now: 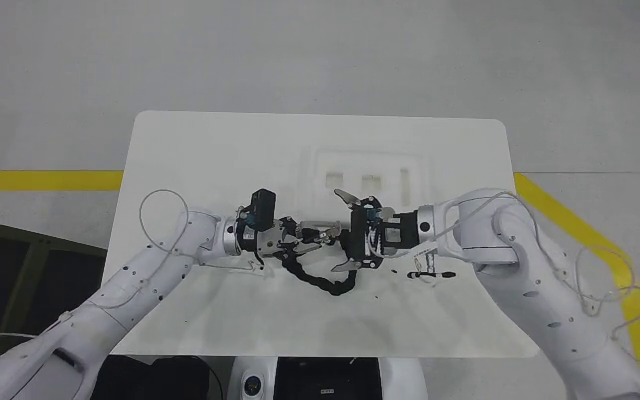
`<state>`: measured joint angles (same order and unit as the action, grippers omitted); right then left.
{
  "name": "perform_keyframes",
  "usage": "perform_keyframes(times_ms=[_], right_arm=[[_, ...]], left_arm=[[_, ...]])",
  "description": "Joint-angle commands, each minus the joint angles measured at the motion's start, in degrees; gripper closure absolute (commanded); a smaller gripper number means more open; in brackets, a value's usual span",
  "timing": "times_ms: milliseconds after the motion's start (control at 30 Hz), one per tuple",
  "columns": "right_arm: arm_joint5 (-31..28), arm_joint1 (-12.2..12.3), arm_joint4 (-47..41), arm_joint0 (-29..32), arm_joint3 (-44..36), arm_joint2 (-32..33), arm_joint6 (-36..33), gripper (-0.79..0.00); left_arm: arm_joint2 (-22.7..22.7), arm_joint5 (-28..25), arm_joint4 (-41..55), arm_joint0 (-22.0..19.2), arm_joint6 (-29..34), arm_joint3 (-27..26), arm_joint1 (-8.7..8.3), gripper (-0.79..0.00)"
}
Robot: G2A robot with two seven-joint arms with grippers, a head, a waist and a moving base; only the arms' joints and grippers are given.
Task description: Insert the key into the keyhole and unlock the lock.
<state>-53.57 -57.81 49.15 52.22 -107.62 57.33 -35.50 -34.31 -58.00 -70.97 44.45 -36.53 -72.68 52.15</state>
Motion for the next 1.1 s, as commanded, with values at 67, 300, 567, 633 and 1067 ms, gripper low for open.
perform_keyframes(times_ms=[67, 300, 567, 633, 1067], right_arm=[[-0.6, 0.0, 1.5, -1.1, 0.6, -0.7, -0.5, -0.785], [-0.6, 0.1, 6.3, -2.3, 0.2, -1.0, -1.7, -0.785], [1.3, -0.1, 10.9, -2.8, -0.2, -1.7, 0.4, -0.397], [1.6, -0.1, 12.0, -2.7, -0.3, -1.8, 1.1, -0.385], [1.5, 0.1, 16.5, -1.8, -4.0, -2.2, 2.6, -0.372]], left_arm=[[3.5, 0.0, 2.5, -2.4, -0.9, 0.7, -0.7, 0.0], [10.9, 0.0, 5.4, -8.2, -2.8, 1.3, -2.19, 0.0], [19.6, 0.0, 7.3, -14.3, -5.9, 2.2, -3.61, 0.0], [21.5, 0.0, 7.7, -15.5, -6.7, 2.3, -3.82, 0.0], [24.6, 0.0, 7.7, -17.4, -7.9, 2.3, -3.88, 0.0]])
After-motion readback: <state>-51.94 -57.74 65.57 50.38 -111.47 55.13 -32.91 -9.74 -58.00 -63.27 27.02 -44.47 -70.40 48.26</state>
